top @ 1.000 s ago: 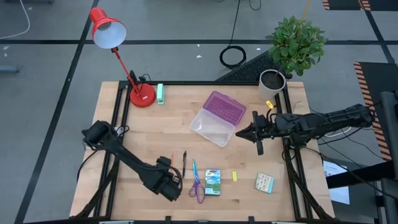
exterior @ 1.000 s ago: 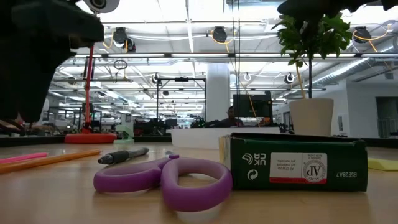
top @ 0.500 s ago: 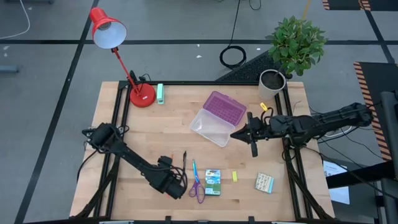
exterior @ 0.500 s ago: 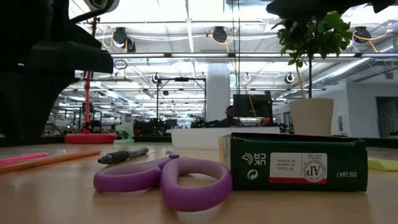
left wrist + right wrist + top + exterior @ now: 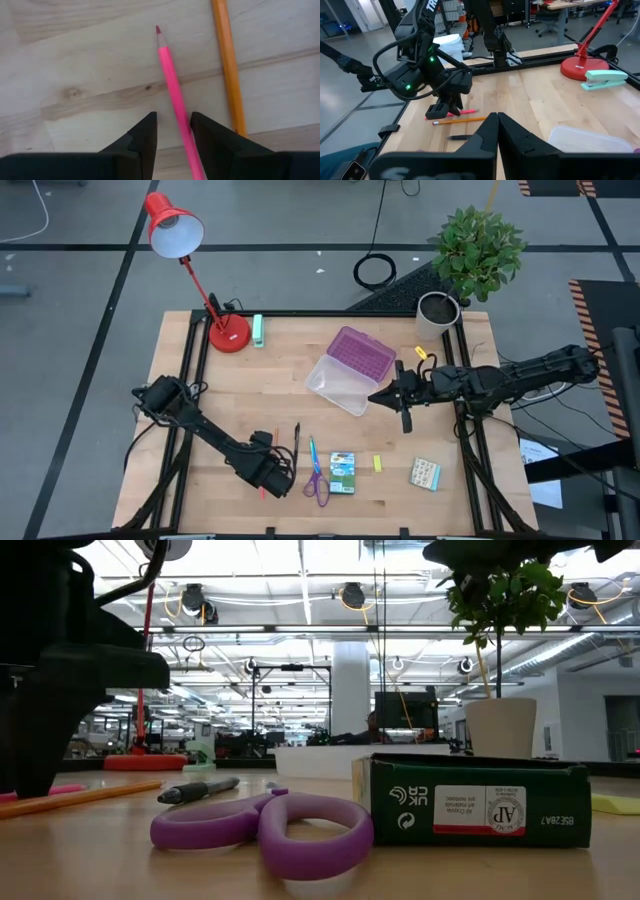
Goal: Pack school essentials
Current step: Put the pink pencil into the purple supply box
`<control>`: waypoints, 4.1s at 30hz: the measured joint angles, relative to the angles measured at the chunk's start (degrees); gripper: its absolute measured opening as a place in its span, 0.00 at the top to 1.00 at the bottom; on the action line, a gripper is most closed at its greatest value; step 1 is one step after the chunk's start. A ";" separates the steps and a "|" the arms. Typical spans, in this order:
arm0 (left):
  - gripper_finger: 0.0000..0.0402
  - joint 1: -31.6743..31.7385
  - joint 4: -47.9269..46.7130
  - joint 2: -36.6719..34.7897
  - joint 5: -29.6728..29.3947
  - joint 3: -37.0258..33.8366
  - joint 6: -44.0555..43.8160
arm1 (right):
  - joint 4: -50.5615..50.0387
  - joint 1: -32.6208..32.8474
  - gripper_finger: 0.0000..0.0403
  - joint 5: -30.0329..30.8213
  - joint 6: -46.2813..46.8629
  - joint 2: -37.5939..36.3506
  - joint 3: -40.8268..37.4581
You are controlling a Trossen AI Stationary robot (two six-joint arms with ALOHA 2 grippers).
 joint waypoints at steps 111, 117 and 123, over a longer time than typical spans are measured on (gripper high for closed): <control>0.52 -3.66 20.63 -1.33 -12.35 -0.12 73.60 | 6.51 -0.02 0.79 -1.62 -7.93 15.04 0.02; 0.56 -3.85 22.14 0.79 -12.11 0.08 75.01 | 6.50 -0.01 0.79 -1.64 -8.15 15.02 0.02; 0.66 -3.94 22.43 1.03 -12.84 0.09 76.44 | 6.49 -0.02 0.79 -1.62 -8.35 15.02 0.02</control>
